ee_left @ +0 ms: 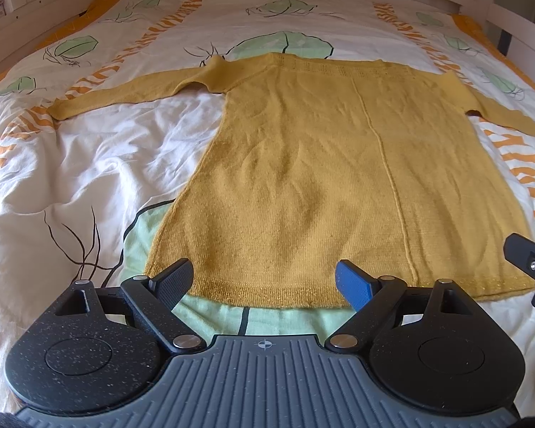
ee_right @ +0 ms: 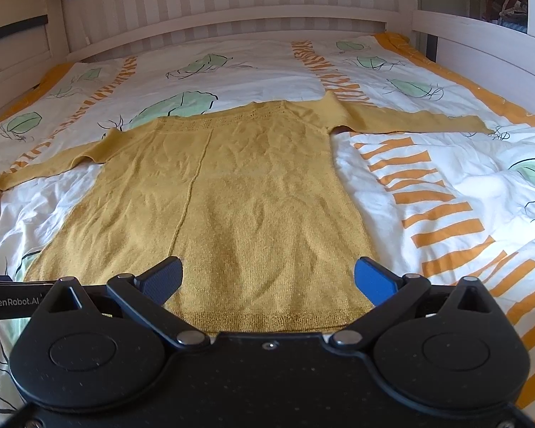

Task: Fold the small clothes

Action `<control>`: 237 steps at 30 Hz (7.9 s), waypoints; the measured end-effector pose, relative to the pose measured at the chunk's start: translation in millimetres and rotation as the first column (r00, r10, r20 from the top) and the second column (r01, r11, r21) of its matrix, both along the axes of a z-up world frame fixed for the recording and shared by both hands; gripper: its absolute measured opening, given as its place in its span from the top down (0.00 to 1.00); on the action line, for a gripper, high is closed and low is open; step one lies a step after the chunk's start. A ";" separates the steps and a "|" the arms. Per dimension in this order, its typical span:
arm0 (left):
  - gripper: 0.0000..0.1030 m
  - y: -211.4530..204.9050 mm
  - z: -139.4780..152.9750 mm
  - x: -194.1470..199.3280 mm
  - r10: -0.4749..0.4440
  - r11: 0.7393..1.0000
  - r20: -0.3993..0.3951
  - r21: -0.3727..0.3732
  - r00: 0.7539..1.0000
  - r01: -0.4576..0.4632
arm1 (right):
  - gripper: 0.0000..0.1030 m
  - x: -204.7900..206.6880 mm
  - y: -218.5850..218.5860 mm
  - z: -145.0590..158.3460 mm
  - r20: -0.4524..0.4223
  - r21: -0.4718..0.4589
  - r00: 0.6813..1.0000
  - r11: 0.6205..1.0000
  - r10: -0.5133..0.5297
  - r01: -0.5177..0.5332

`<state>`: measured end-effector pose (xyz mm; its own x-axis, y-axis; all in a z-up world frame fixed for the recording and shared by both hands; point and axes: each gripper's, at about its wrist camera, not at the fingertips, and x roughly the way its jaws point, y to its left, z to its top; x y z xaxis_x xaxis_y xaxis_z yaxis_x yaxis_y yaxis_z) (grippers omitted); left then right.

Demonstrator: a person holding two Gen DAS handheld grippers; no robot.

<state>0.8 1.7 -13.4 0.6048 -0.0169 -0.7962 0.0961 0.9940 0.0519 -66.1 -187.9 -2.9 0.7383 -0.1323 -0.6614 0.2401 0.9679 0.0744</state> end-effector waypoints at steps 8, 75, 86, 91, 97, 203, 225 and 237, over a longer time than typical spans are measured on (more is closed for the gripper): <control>0.15 0.7 -1.4 0.7 0.001 1.000 -0.003 -0.002 1.000 -0.001 | 0.01 0.5 0.5 -1.3 -0.002 0.004 1.000 1.000 0.003 -0.003; 0.10 -82.4 -75.6 237.6 -0.084 0.996 0.245 -0.007 0.966 0.088 | 0.01 209.4 -457.9 -37.5 -0.066 0.254 0.872 0.837 -0.484 0.484; 0.00 -82.4 -82.2 244.0 -0.050 0.998 0.223 -0.026 0.974 0.057 | 0.01 219.9 -488.7 -61.9 -0.104 0.214 0.865 0.839 -0.491 0.501; 0.00 -83.9 -83.5 243.8 -0.046 0.998 0.228 -0.018 0.972 0.052 | 0.11 228.7 -479.1 -69.7 -0.118 0.109 0.877 0.872 -0.465 0.477; 0.00 -82.5 -83.6 244.6 -0.044 0.998 0.226 -0.027 0.973 0.051 | 0.83 220.0 -470.8 -60.0 -0.103 0.185 0.894 0.875 -0.436 0.448; 0.00 97.9 -77.9 239.2 -0.022 0.999 0.175 -0.021 0.984 0.026 | 0.32 282.3 -166.1 -77.4 -0.025 -0.038 0.995 0.995 -0.097 0.096; 0.02 133.2 -58.5 233.1 -0.003 0.996 0.167 -0.083 0.986 0.017 | 0.01 233.5 62.8 -53.5 0.119 0.056 0.902 0.904 0.415 -0.423; 0.02 235.4 -29.0 264.1 0.212 0.975 0.194 -0.110 0.958 -0.193 | 0.00 242.2 110.4 -84.4 0.032 0.006 0.894 0.894 0.447 -0.448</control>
<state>264.9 237.1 -42.4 0.7514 0.0577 -0.6573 -0.1110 0.9930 -0.0398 176.1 -77.5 -87.3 0.7364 0.2249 -0.6381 -0.2207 0.9714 0.0877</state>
